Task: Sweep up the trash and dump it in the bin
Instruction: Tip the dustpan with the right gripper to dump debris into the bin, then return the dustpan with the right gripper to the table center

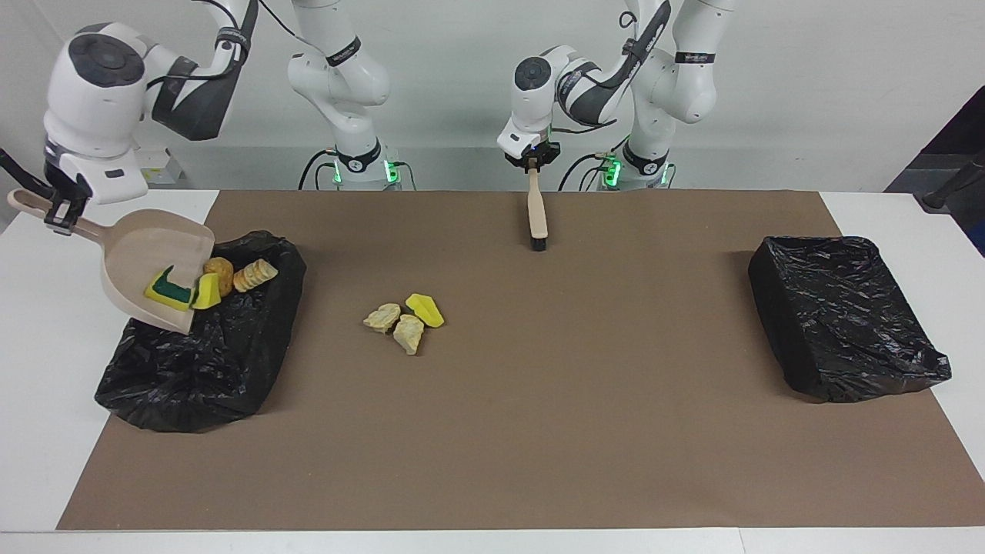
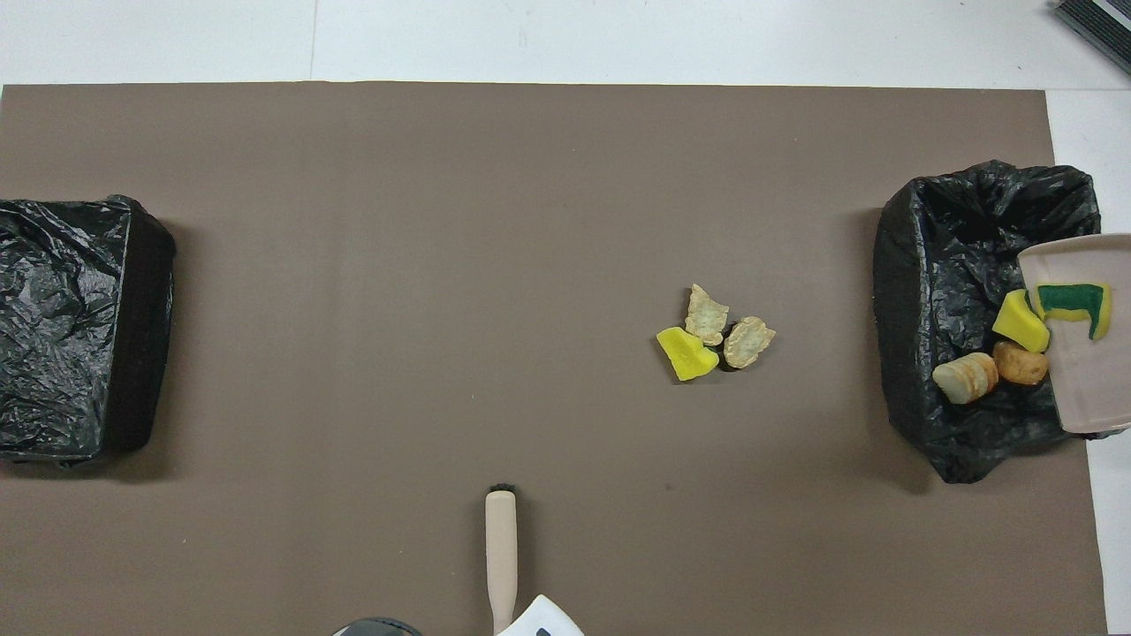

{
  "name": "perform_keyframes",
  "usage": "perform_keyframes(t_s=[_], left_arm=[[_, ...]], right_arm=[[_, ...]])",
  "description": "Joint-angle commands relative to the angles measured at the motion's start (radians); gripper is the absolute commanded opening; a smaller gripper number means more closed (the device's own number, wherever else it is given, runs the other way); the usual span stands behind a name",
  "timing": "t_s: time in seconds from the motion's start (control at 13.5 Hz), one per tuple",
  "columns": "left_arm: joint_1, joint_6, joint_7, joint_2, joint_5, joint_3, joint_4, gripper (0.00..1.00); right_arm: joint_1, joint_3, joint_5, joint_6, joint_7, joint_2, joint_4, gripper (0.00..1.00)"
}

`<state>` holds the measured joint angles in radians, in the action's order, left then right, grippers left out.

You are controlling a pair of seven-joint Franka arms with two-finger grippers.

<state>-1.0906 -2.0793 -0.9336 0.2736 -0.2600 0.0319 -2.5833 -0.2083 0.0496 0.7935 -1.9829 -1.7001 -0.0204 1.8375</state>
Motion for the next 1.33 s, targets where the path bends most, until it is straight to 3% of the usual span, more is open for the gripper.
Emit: perform_keyframes(t_s=[0.0, 0.3, 0.59, 0.74, 0.96, 1.11, 1.26], left_arm=[[0.04, -0.009, 0.045, 0.018, -0.013, -0.006, -0.018, 1.0], [0.138, 0.022, 0.177, -0.014, 0.007, -0.009, 0.092, 1.0], [0.308, 0.177, 0.316, -0.022, 0.074, -0.012, 0.306, 1.0], [0.42, 0.26, 0.485, -0.025, 0.088, -0.012, 0.421, 1.0], [0.535, 0.289, 0.626, -0.025, 0.102, -0.012, 0.491, 1.0], [0.587, 0.323, 0.694, -0.024, 0.128, -0.012, 0.525, 1.0], [0.639, 0.324, 0.803, -0.028, 0.143, -0.012, 0.543, 1.0]], right_arm=[[0.01, 0.0, 0.105, -0.019, -0.049, -0.009, 0.009, 0.0], [0.085, -0.001, 0.272, 0.01, -0.072, -0.023, 0.0, 0.0], [0.162, -0.008, 0.244, 0.165, -0.046, -0.088, -0.032, 0.0], [0.17, -0.069, 0.163, 0.267, 0.034, -0.092, -0.082, 0.0], [0.17, -0.174, 0.011, 0.412, 0.286, -0.089, -0.121, 0.0], [0.168, -0.189, -0.193, 0.441, 0.545, -0.09, -0.121, 0.0], [0.176, -0.195, -0.305, 0.447, 0.748, -0.076, -0.113, 0.0]])
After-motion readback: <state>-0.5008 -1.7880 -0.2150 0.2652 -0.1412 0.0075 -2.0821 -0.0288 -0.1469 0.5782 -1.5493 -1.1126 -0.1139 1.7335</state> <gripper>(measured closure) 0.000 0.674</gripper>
